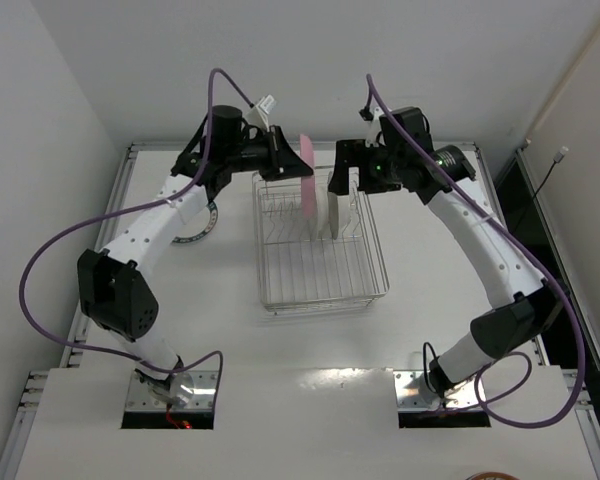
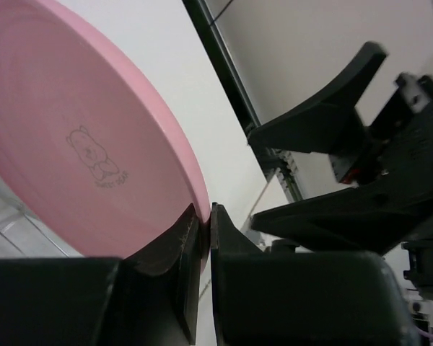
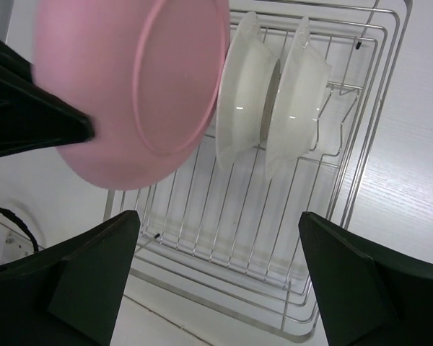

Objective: Load the plates into the dish rack

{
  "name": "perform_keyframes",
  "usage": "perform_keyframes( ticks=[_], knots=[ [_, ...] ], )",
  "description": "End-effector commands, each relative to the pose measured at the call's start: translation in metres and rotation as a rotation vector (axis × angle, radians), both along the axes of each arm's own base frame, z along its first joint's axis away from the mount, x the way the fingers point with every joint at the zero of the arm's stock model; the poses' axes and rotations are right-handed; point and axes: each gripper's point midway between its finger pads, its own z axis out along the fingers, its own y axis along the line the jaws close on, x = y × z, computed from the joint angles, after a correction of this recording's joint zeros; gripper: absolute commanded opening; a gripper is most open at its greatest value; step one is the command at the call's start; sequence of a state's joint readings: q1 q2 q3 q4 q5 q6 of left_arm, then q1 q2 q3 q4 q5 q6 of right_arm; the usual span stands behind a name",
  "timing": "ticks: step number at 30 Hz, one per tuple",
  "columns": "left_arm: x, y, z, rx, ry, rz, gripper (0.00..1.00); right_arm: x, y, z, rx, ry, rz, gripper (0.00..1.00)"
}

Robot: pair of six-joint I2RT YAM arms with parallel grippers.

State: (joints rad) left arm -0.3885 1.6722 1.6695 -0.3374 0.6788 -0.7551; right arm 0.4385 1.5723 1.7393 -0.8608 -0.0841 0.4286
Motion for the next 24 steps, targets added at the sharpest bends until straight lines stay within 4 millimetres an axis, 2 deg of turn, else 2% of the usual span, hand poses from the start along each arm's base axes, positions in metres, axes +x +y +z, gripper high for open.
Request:
perform_keyframes(
  ticks=[1,2,3,6,20,24],
  knots=[
    [-0.004,0.003,0.028,-0.186,-0.048,-0.032,0.00,0.012,-0.001,0.018,0.027,-0.058,0.032,0.91],
    [-0.004,0.003,0.020,-0.192,-0.037,-0.030,0.00,0.017,-0.005,0.014,0.021,-0.043,0.020,0.91],
    [0.000,0.008,0.003,-0.181,-0.008,-0.013,0.00,0.017,-0.003,0.010,0.022,-0.032,0.027,0.91],
    [0.002,0.013,-0.019,-0.175,0.031,0.002,0.00,0.023,-0.006,0.015,0.040,-0.036,0.026,0.91],
    [0.017,0.007,-0.058,-0.145,0.100,-0.002,0.00,0.029,-0.009,0.005,0.079,-0.001,0.034,0.92],
    [0.018,0.005,-0.065,-0.145,0.127,-0.007,0.05,0.031,-0.008,0.000,0.089,0.013,0.041,0.92]
  ],
)
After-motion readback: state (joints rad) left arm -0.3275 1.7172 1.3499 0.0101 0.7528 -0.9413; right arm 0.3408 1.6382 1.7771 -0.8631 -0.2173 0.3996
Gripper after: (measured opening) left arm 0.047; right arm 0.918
